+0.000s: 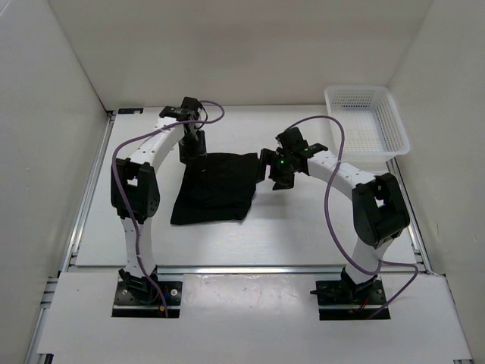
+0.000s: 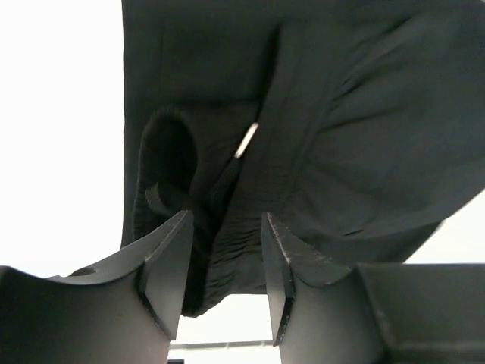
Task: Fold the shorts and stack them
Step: Fold the shorts
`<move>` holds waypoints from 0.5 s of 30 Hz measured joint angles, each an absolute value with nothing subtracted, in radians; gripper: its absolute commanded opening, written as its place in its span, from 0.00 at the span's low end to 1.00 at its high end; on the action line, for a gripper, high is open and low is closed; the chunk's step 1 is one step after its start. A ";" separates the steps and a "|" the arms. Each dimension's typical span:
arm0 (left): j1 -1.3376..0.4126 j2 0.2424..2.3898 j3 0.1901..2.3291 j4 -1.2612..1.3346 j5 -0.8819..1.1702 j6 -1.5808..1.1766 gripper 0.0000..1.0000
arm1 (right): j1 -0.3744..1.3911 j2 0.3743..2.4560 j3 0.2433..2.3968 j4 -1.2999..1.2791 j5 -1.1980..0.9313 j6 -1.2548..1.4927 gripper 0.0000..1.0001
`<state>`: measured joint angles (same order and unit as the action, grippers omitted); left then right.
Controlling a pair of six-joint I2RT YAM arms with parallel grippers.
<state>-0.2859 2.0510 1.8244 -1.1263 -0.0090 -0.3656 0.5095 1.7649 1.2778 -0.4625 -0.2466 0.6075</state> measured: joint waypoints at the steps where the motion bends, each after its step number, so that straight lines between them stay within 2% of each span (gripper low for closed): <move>1: -0.289 2.059 1.856 -1.129 -0.014 -0.369 0.54 | 0.508 1.768 1.278 -0.461 -0.249 0.609 0.86; 8: -0.329 2.255 2.146 -1.166 -0.027 -0.387 0.70 | 0.478 1.774 1.264 -0.440 -0.260 0.620 0.85; 14: -0.361 2.422 2.208 -1.195 -0.022 -0.402 0.70 | 0.430 1.753 1.208 -0.443 -0.262 0.621 0.85; 15: -0.362 2.439 2.208 -1.199 -0.019 -0.405 0.62 | 0.424 1.744 1.198 -0.442 -0.262 0.621 0.85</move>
<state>-0.3622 2.4390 2.2078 -1.1992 -0.0185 -0.4046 0.4236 1.7443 1.1984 -0.4423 -0.2623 0.6209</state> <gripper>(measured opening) 0.694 0.853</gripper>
